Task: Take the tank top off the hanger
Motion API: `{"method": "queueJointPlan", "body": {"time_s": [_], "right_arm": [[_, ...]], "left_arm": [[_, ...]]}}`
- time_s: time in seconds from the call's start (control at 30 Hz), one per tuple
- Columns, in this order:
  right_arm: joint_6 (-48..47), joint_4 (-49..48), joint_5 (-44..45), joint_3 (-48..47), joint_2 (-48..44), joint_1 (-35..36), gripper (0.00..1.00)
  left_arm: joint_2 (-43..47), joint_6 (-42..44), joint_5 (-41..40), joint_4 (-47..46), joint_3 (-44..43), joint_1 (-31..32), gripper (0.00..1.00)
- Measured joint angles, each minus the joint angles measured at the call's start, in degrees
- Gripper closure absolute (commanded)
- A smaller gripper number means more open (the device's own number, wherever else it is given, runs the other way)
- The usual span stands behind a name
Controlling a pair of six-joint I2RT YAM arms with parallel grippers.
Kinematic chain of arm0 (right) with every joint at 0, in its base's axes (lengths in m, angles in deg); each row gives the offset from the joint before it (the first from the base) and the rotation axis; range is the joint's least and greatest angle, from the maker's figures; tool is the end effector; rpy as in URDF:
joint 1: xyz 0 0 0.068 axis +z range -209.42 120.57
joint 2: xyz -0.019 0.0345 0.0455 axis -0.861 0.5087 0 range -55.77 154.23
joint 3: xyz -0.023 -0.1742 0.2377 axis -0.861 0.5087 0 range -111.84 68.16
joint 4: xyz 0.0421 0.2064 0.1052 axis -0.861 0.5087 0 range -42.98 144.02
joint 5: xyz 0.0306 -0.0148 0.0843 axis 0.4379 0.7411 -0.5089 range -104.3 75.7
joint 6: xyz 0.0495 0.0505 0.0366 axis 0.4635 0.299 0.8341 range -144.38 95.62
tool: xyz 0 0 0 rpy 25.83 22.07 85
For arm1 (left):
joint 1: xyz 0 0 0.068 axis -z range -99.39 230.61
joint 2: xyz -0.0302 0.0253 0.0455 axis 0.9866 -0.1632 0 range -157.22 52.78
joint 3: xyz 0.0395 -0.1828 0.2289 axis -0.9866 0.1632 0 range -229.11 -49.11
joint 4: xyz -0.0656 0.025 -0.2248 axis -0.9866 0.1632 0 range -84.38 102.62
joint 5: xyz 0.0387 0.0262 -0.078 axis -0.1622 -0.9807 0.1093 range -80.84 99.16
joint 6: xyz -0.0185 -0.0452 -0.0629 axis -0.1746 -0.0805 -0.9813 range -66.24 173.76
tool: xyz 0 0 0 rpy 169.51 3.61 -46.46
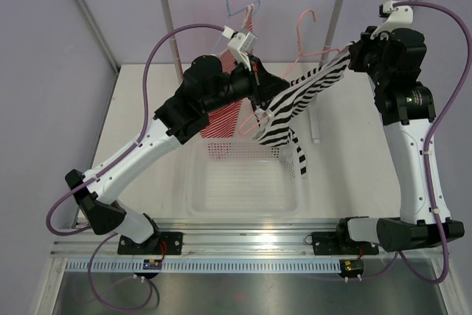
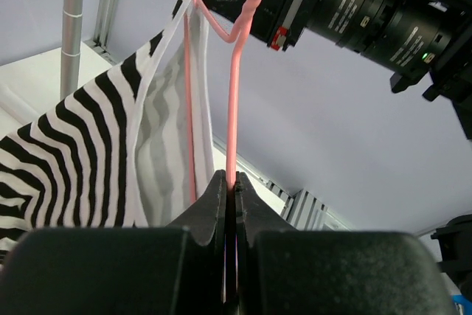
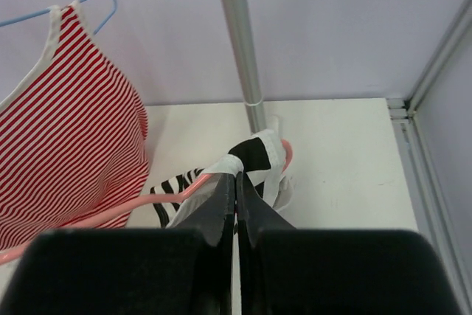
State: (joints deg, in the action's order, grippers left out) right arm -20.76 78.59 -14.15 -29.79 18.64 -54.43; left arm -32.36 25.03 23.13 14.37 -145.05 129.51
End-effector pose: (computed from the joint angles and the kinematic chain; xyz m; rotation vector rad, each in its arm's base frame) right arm 0.2580 0.0223 0.5122 -0.0185 1.7121 0.1096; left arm 0.2098 -0.2657 0.5046 0.4994 1.6016 -1.2400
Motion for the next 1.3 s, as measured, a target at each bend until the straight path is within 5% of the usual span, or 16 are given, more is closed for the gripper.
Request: {"method": "queueJointPlan", "body": {"time_s": [0.37, 0.8, 1.07, 1.3], "right_arm": [[-0.6, 5.3, 12.8, -9.2, 6.4, 0.2, 1.0], [5.2, 15.3, 13.8, -17.3, 11.1, -8.0, 1.0], [8.8, 15.0, 9.6, -9.2, 3.5, -9.5, 1.0], [9.0, 17.5, 7.8, -8.9, -5.5, -9.7, 1.0]], "left_arm": [[-0.2, 2.2, 0.0, 0.0, -0.1, 0.0, 1.0], [-3.3, 1.3, 1.0, -7.7, 0.0, 0.2, 1.0], [-4.0, -0.6, 0.5, -18.5, 1.9, 1.5, 1.0], [-12.3, -0.6, -2.1, -29.3, -5.1, 4.5, 1.0]]}}
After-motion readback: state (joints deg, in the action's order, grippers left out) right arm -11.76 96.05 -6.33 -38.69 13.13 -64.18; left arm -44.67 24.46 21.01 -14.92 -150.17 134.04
